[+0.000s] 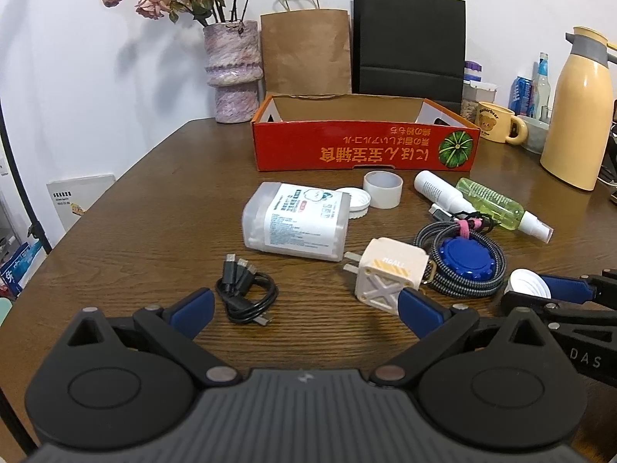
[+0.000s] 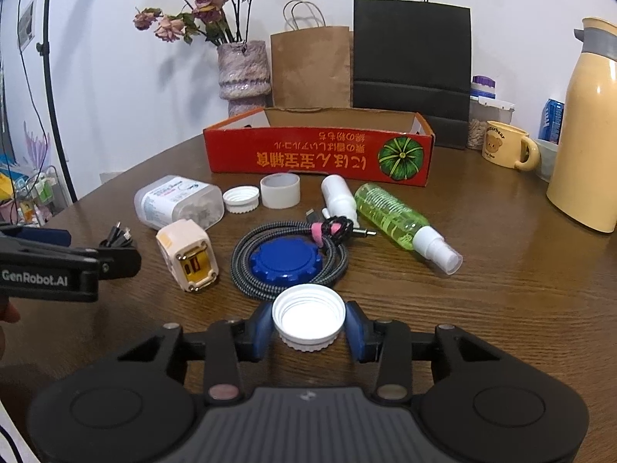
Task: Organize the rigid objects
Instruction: 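Close the right gripper on the white bottle cap, then close the left gripper on the cream plug adapter while the right holds the cap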
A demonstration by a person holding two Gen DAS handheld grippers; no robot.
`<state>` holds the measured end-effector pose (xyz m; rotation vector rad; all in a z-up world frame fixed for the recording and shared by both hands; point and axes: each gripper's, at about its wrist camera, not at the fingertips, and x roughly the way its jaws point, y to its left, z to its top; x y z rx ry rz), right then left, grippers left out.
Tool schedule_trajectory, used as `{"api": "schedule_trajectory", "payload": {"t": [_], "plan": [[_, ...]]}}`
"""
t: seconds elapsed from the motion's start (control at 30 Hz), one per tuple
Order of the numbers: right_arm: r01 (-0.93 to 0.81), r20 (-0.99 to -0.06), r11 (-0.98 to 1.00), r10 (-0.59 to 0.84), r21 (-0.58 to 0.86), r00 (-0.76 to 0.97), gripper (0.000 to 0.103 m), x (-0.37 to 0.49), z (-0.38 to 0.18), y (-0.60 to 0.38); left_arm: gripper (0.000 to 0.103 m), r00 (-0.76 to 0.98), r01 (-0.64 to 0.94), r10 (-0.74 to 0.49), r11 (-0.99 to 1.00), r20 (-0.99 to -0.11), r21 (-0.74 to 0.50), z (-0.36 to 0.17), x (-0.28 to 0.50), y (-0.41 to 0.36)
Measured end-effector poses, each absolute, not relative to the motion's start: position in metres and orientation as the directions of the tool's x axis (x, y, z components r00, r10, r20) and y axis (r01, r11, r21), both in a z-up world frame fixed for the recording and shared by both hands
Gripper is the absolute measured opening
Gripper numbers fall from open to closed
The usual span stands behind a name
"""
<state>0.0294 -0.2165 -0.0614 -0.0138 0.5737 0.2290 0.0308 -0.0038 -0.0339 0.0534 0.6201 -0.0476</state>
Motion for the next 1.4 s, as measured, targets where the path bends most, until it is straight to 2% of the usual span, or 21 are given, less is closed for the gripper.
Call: {"api": "schedule_trajectory", "payload": {"t": [0.33, 0.57, 1.07, 1.1, 1.2, 1.27, 1.33, 1.4], "plan": [[-0.185, -0.497, 0.981, 0.188, 0.055, 0.847, 0.039, 0.033, -0.051, -0.232, 0.103, 0.814, 0.147, -0.113, 0.989, -0.571, 0.015, -0.035, 0.045, -0.025], [-0.174, -0.483, 0.983, 0.181, 0.059, 0.857, 0.039, 0.035, -0.048, -0.24, 0.103, 0.798, 0.142, -0.083, 0.988, -0.597, 0.052, -0.044, 0.065, -0.039], [-0.179, -0.485, 0.982, 0.189, 0.067, 0.854, 0.039, 0.037, -0.05, -0.241, 0.102, 0.786, 0.141, -0.082, 0.989, -0.613, 0.049, -0.054, 0.078, -0.045], [-0.179, -0.485, 0.982, 0.189, 0.066, 0.854, 0.039, 0.037, -0.051, -0.241, 0.101, 0.786, 0.141, -0.083, 0.989, -0.613, 0.046, -0.054, 0.078, -0.045], [-0.178, -0.485, 0.982, 0.187, 0.066, 0.854, 0.039, 0.037, -0.05, -0.241, 0.087, 0.783, 0.15, -0.099, 0.988, -0.614, 0.032, -0.055, 0.078, -0.045], [-0.178, -0.485, 0.982, 0.186, 0.062, 0.855, 0.039, 0.036, -0.051, -0.24, 0.073, 0.779, 0.156, -0.107, 0.987, -0.618, 0.026, -0.055, 0.078, -0.045], [-0.178, -0.485, 0.982, 0.185, 0.061, 0.855, 0.039, 0.036, -0.051, -0.24, 0.065, 0.776, 0.166, -0.125, 0.986, -0.618, 0.009, -0.055, 0.077, -0.044], [-0.178, -0.485, 0.982, 0.184, 0.06, 0.855, 0.039, 0.036, -0.051, -0.24, 0.062, 0.781, 0.158, -0.115, 0.987, -0.613, 0.016, -0.055, 0.077, -0.044]]}}
